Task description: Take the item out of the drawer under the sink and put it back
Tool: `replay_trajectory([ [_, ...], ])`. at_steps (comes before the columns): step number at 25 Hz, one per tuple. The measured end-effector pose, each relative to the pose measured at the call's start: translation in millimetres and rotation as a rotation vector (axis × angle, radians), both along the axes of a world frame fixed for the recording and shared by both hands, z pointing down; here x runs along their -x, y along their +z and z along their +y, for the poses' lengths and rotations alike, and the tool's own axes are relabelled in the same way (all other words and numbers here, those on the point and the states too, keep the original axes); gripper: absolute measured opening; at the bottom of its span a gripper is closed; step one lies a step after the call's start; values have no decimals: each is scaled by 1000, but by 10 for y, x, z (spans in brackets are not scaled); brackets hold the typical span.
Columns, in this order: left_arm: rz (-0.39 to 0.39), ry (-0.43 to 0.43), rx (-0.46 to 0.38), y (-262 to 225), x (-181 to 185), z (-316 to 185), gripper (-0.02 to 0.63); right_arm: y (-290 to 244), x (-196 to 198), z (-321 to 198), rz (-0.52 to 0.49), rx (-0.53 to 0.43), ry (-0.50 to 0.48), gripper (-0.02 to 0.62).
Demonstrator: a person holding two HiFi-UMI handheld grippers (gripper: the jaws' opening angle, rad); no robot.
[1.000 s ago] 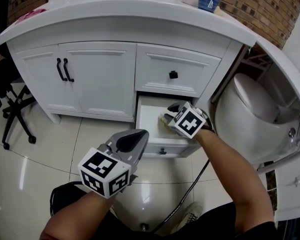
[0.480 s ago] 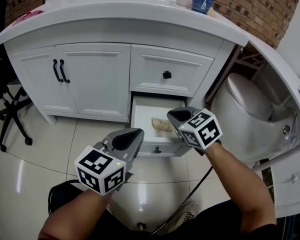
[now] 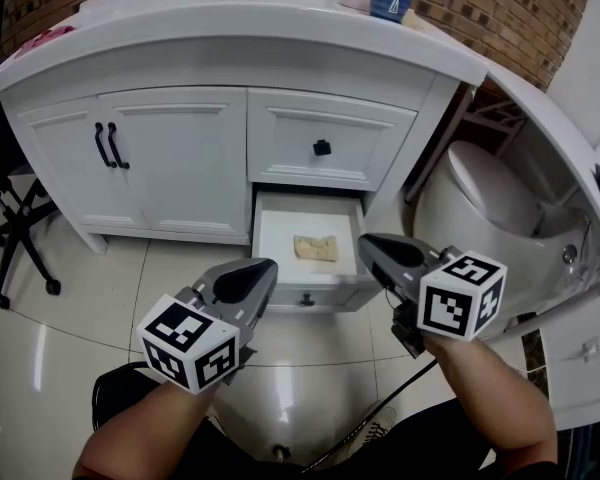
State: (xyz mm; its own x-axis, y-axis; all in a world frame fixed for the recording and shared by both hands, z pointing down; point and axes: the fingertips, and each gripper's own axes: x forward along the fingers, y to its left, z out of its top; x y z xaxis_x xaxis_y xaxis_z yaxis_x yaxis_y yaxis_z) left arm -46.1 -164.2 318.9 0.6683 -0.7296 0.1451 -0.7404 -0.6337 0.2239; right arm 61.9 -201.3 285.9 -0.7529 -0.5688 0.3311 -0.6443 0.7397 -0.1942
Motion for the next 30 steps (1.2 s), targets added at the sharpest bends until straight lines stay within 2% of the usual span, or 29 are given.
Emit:
replay_trajectory([
  [4, -3, 4, -4, 9, -28, -3, 6, -122, -52, 156, -5, -100, 10, 8],
  [7, -25, 10, -22, -7, -45, 5, 6, -45, -66, 215, 4, -128, 9, 8],
  [15, -27, 15, -29, -16, -79, 18, 6, 367, -85, 199, 22, -39, 7, 8],
  [30, -43, 18, -35, -38, -84, 18, 6, 387, -76, 214, 21, -31, 5, 8],
])
